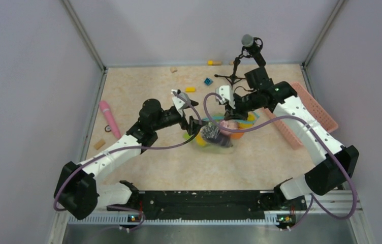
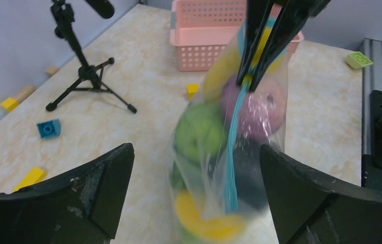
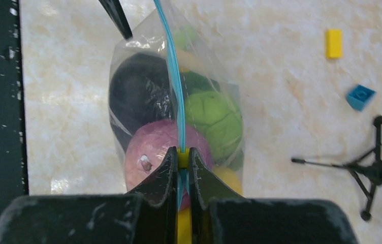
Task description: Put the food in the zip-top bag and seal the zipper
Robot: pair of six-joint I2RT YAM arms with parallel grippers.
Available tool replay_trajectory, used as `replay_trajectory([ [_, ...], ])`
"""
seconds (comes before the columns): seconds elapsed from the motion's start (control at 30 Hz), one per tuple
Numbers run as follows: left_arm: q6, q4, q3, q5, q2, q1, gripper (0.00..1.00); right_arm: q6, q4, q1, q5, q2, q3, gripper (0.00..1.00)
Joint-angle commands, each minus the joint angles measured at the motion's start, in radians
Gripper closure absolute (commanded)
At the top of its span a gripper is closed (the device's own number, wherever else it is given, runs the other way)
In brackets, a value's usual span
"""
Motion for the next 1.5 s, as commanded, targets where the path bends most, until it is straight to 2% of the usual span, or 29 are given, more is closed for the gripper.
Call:
replay_trajectory([
  [0.0, 0.092, -0.08, 0.136, 0.241, 0.081, 0.001, 0.02, -0.009, 0.043, 0.042, -0.139, 0.045, 0.06, 1.0],
  [0.13, 0.129, -0.161, 0.204, 0.341, 0.153, -0.004, 0.02, 0.021, 0.097, 0.053, -0.17, 0.06, 0.048, 1.0],
  [0.37, 0.204, -0.325, 0.32, 0.337, 0.274, -0.027, 0.04, 0.049, 0.125, 0.06, -0.211, 0.058, 0.044, 1.0],
  [0.4, 0.214, -0.344, 0.333, 0.348, 0.29, -0.028, 0.15, 0.051, 0.13, 0.06, -0.211, 0.058, 0.041, 1.0],
  [0.47, 0.226, -0.374, 0.355, 0.378, 0.318, -0.03, 0.96, 0.049, 0.133, 0.06, -0.212, 0.059, 0.037, 1.0],
  [0.5, 0.205, -0.385, 0.36, 0.36, 0.328, -0.031, 1.0, 0.049, 0.135, 0.06, -0.211, 0.058, 0.035, 1.0],
  [0.63, 0.109, -0.348, 0.31, 0.197, 0.306, -0.033, 1.0, 0.051, 0.134, 0.06, -0.095, 0.051, 0.026, 1.0],
  [0.8, -0.013, -0.136, 0.032, -0.211, 0.123, -0.025, 1.0, 0.142, 0.112, 0.037, 0.358, 0.039, 0.014, 1.0],
  [0.87, -0.02, -0.077, -0.061, -0.302, 0.055, -0.016, 1.0, 0.157, 0.089, 0.018, 0.466, 0.021, 0.006, 1.0],
  [0.97, -0.027, -0.056, -0.114, -0.341, 0.005, -0.004, 1.0, 0.154, 0.06, -0.006, 0.565, -0.001, -0.006, 1.0],
  [1.3, -0.017, -0.094, -0.107, -0.39, 0.004, 0.002, 1.0, 0.162, 0.027, -0.135, 0.746, 0.03, -0.008, 1.0],
  [1.47, -0.017, -0.089, -0.119, -0.406, -0.013, 0.005, 1.0, 0.124, 0.032, -0.227, 0.748, 0.002, 0.011, 1.0],
])
